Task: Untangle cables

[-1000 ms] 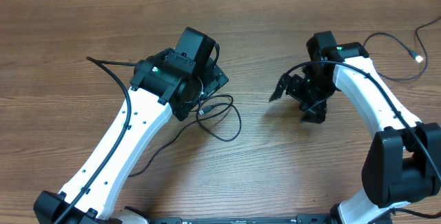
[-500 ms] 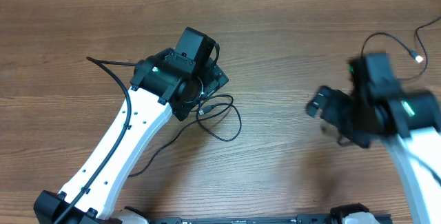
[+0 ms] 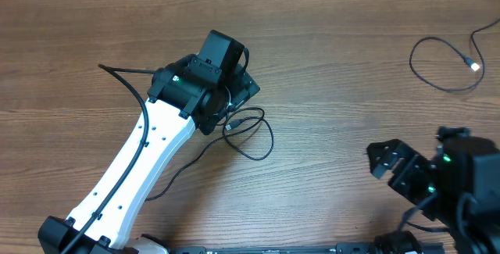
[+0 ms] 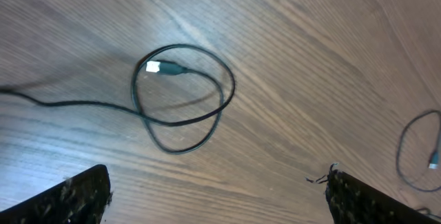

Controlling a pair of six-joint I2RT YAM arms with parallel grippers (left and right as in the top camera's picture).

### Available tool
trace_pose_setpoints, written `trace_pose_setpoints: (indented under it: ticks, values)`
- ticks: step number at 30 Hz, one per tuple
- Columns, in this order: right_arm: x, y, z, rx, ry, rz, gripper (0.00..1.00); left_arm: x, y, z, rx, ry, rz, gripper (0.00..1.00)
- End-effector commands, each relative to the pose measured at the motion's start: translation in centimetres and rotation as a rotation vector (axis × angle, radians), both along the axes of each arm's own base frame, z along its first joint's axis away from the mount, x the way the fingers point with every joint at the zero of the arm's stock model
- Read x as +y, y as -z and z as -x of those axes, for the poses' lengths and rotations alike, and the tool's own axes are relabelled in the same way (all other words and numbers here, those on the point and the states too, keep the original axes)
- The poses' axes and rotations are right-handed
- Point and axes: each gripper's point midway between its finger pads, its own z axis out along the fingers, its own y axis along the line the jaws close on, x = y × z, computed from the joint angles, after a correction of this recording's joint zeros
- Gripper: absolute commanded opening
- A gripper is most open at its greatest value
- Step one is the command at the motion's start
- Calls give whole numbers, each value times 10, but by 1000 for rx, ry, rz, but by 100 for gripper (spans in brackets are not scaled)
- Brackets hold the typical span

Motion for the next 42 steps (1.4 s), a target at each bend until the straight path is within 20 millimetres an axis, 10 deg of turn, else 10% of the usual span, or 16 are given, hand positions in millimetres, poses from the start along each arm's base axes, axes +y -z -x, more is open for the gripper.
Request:
trace_pose_setpoints:
  ticks: [1,9,18,23,28,39,42]
  values:
    - [17,34,0,104,-13,-92,100,5,-13,-2,-39,-16,0,100]
    - [76,81,-24,96,-203,-385,100,60,-6,10,-19,166,-329,100]
    - [118,117,-50,108,-304,-600,100,145,-34,35,18,-125,-301,100]
    - [183,128,-70,62,-458,-602,100,182,-54,58,-11,-259,-273,100]
    - [262,161,-79,27,-514,-566,100,195,-51,84,70,-267,-319,100]
    - [315,192,-124,17,-428,-588,99,195,-45,81,102,-263,-326,99]
    - [324,173,-134,-53,-444,-628,78,195,-44,81,106,-262,-327,100]
